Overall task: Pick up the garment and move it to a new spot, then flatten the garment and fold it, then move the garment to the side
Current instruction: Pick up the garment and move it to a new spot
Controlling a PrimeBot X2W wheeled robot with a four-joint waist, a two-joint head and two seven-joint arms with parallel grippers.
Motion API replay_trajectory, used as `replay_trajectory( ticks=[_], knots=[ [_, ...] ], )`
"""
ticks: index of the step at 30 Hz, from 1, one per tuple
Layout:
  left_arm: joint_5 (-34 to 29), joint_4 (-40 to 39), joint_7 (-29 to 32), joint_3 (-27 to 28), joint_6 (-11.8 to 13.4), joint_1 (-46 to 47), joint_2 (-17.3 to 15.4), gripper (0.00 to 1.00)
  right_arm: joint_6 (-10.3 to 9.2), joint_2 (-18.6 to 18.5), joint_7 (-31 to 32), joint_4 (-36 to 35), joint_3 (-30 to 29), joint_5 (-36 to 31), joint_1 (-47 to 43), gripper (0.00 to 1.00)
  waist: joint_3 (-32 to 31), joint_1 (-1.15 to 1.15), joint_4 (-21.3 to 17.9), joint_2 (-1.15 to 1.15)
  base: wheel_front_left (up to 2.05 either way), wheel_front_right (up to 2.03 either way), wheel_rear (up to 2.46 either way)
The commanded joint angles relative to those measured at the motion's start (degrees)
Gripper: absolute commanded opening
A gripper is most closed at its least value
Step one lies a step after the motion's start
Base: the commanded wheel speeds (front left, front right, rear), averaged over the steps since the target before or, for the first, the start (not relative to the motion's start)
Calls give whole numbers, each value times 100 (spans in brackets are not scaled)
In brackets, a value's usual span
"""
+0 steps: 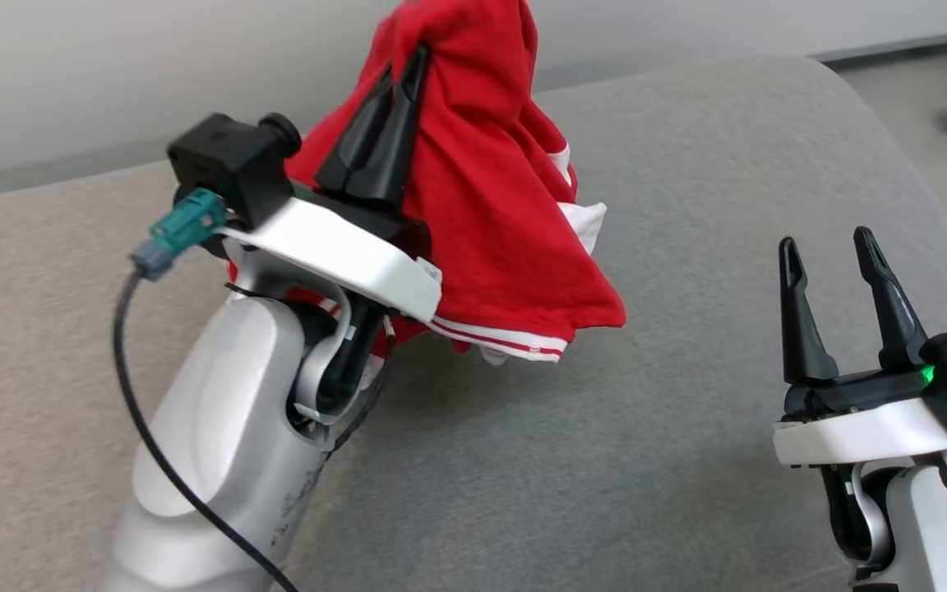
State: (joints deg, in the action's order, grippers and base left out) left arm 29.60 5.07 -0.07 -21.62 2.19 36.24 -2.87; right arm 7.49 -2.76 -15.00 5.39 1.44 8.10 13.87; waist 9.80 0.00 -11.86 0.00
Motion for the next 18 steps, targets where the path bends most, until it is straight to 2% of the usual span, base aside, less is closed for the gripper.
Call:
replay_trajectory(
  ticks=[1,5,8,16,18],
  knots=[
    [-39,112,-91,-62,43,-20,-27,0,1,-27,-26,-14,-15,50,71,100,241,0,-379,0,0,0,0],
    [-74,682,-287,-153,124,29,-33,0,1,-25,-26,-17,-4,144,92,100,401,0,-644,0,0,0,0],
    [-114,1180,-392,-85,149,41,-154,0,1,-26,-26,-23,-11,183,99,100,491,0,-732,0,0,0,0],
    [-396,2488,-665,-119,191,68,-512,0,1,-26,-27,19,-58,158,72,100,582,0,-622,0,0,0,0],
    [-434,2763,-749,-151,184,76,-518,0,1,-26,-26,23,-46,146,85,100,582,0,-556,0,0,0,0]
  ],
)
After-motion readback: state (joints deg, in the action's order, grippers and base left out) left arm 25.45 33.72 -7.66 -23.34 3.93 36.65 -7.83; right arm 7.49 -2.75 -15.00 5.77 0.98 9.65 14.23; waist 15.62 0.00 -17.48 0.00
